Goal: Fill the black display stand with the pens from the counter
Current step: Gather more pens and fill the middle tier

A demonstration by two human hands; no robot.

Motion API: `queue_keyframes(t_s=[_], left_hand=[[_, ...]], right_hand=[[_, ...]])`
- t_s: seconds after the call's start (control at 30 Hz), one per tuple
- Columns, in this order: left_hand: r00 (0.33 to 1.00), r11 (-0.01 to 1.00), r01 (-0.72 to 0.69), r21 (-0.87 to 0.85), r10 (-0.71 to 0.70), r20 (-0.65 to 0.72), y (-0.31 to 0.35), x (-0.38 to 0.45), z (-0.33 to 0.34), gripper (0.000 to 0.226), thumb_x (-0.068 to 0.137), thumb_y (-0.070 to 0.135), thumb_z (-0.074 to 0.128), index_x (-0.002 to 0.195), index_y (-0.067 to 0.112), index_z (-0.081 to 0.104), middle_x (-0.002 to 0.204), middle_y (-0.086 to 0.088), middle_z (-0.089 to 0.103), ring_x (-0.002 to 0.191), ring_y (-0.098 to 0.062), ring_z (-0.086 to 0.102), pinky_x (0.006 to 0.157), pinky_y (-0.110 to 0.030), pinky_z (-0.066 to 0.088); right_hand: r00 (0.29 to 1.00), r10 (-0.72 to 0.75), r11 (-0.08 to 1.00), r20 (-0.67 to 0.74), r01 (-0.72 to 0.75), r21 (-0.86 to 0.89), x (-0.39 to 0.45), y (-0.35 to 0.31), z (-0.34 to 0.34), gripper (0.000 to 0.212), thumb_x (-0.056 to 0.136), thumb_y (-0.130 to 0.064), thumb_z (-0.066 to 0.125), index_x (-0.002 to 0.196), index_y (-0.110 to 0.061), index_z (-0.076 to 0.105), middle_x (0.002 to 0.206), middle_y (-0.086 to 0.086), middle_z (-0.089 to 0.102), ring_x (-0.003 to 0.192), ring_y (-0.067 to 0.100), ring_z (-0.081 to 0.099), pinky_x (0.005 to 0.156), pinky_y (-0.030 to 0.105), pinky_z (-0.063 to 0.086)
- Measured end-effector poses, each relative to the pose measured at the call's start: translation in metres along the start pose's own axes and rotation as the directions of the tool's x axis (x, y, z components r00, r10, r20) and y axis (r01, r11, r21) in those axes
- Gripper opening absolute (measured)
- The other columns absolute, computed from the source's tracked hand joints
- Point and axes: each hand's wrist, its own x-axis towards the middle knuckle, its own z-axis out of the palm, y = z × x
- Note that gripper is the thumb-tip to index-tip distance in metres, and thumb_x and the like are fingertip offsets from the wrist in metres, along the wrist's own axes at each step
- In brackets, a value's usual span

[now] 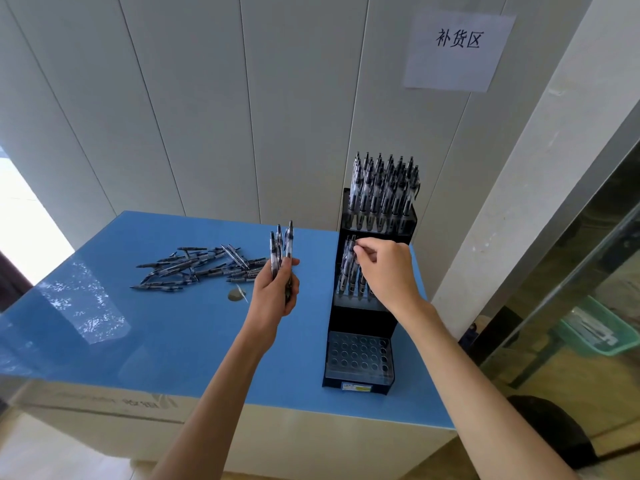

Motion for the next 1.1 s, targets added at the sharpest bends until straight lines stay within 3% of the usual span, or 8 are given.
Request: queue_keyframes(t_s=[0.2,0.33,0.5,0.6,0.73,0.9,1.0,1.1], left_hand=[[1.000,1.000,0.001,-0.009,-0.001,0.014,0.003,-0.002,0.002,0.024,0.110,0.029,0.043,0.098,0.016,0.059,0.068,-0.005,0.053,0.044,-0.014,0.032,0.041,-0.023,0.025],[1.000,1.000,0.004,-0.017,-0.004,0.004,0.003,-0.002,0.003,0.025,0.110,0.029,0.044,0.101,0.014,0.062,0.070,-0.005,0.053,0.045,-0.014,0.033,0.041,-0.022,0.026],[1.000,1.000,0.000,0.006,0.000,0.006,-0.001,-0.001,0.007,0.029,0.109,0.026,0.046,0.109,0.005,0.066,0.072,-0.005,0.053,0.045,-0.013,0.033,0.040,-0.021,0.027],[1.000,1.000,-0.004,0.025,0.003,0.021,-0.002,-0.002,0.009,0.028,0.109,0.025,0.047,0.110,0.004,0.066,0.074,-0.006,0.054,0.045,-0.014,0.032,0.040,-0.021,0.028],[0.999,0.999,-0.002,0.052,0.000,0.048,-0.001,-0.005,0.015,0.027,0.107,0.025,0.051,0.112,0.005,0.067,0.074,-0.004,0.055,0.046,-0.014,0.034,0.042,-0.020,0.029],[0.998,0.997,-0.011,0.074,0.006,0.068,0.002,-0.005,0.026,0.021,0.100,0.026,0.065,0.107,0.006,0.067,0.071,-0.001,0.056,0.047,-0.015,0.036,0.044,-0.022,0.032],[0.996,0.996,-0.025,0.088,0.018,0.089,0.003,-0.006,0.036,0.020,0.096,0.022,0.070,0.107,0.006,0.066,0.069,-0.006,0.051,0.047,-0.015,0.034,0.045,-0.022,0.032],[0.990,0.991,-0.059,0.120,0.042,0.135,0.003,-0.008,0.044,0.021,0.094,0.021,0.072,0.107,0.005,0.066,0.058,0.003,0.047,0.046,-0.013,0.031,0.044,-0.022,0.030]], right_hand=[[1.000,0.002,1.000,0.011,-0.002,0.006,-0.001,-0.001,0.001,0.014,0.096,-0.013,0.065,0.094,-0.008,0.078,0.072,0.003,0.073,0.067,0.017,0.070,0.070,0.044,0.060],[0.995,0.048,0.999,0.092,-0.046,-0.024,-0.006,0.002,0.008,0.016,0.096,-0.013,0.064,0.090,-0.006,0.077,0.071,0.007,0.073,0.066,0.022,0.068,0.071,0.045,0.058],[0.986,0.082,0.997,0.143,-0.079,-0.027,-0.017,0.003,0.014,0.021,0.098,-0.015,0.062,0.083,-0.008,0.075,0.059,0.002,0.066,0.054,0.013,0.059,0.062,0.031,0.051],[0.986,0.082,0.996,0.148,-0.077,-0.039,-0.014,0.010,0.014,0.031,0.098,-0.017,0.062,0.069,-0.008,0.067,0.052,0.005,0.058,0.051,0.022,0.053,0.060,0.027,0.041],[0.986,0.085,0.996,0.142,-0.079,-0.049,-0.012,0.017,0.009,0.027,0.096,-0.022,0.067,0.073,-0.009,0.072,0.059,0.006,0.066,0.058,0.022,0.062,0.068,0.037,0.055],[0.987,0.131,0.965,0.094,-0.149,0.218,-0.007,-0.002,-0.013,0.014,0.093,-0.023,0.071,0.091,-0.012,0.079,0.074,-0.003,0.075,0.067,0.008,0.072,0.074,0.034,0.062],[0.970,0.183,0.900,0.160,-0.231,0.369,-0.003,-0.014,-0.023,0.019,0.093,-0.026,0.071,0.096,-0.009,0.078,0.080,0.000,0.076,0.068,0.013,0.074,0.072,0.036,0.063],[0.956,0.227,0.848,0.186,-0.288,0.444,-0.003,-0.018,-0.029,0.017,0.092,-0.022,0.072,0.098,-0.006,0.077,0.081,0.005,0.077,0.070,0.020,0.075,0.071,0.038,0.064]])
